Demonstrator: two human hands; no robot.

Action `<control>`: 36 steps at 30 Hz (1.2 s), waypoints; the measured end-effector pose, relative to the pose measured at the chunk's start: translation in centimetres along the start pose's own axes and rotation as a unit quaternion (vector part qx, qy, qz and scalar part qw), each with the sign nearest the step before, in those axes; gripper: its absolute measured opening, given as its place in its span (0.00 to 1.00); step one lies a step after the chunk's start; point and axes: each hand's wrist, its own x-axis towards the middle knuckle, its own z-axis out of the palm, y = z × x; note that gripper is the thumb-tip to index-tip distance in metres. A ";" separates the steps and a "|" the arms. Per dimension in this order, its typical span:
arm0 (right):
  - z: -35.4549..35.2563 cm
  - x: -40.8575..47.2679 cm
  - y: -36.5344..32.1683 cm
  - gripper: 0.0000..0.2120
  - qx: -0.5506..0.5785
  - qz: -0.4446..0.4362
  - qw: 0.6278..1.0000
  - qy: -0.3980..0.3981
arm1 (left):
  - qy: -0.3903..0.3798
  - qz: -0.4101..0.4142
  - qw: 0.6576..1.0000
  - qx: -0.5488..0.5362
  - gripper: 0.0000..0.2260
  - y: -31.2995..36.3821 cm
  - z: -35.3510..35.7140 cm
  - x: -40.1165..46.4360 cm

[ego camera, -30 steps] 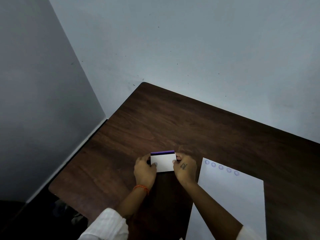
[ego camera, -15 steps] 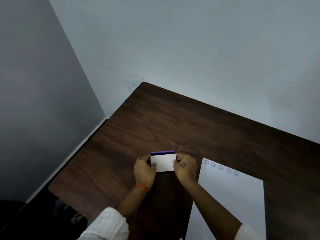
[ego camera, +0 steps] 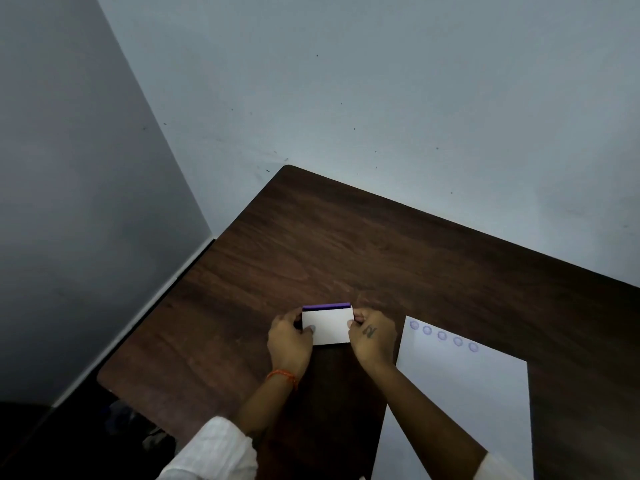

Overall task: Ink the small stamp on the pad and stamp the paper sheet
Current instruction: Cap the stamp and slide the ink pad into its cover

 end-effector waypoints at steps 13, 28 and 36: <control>0.1 0.5 0.1 0.09 -0.011 0.009 1.000 -0.018 | -0.005 -0.009 1.000 -0.016 0.19 -0.4 0.1 0.3; 0.1 0.8 0.2 0.12 -0.015 -0.020 1.000 -0.012 | 0.002 0.002 0.999 -0.041 0.15 -0.8 -0.4 0.9; -0.2 0.9 0.0 0.12 -0.013 -0.012 1.000 -0.013 | 0.002 0.011 1.000 -0.013 0.17 -0.8 -0.5 1.2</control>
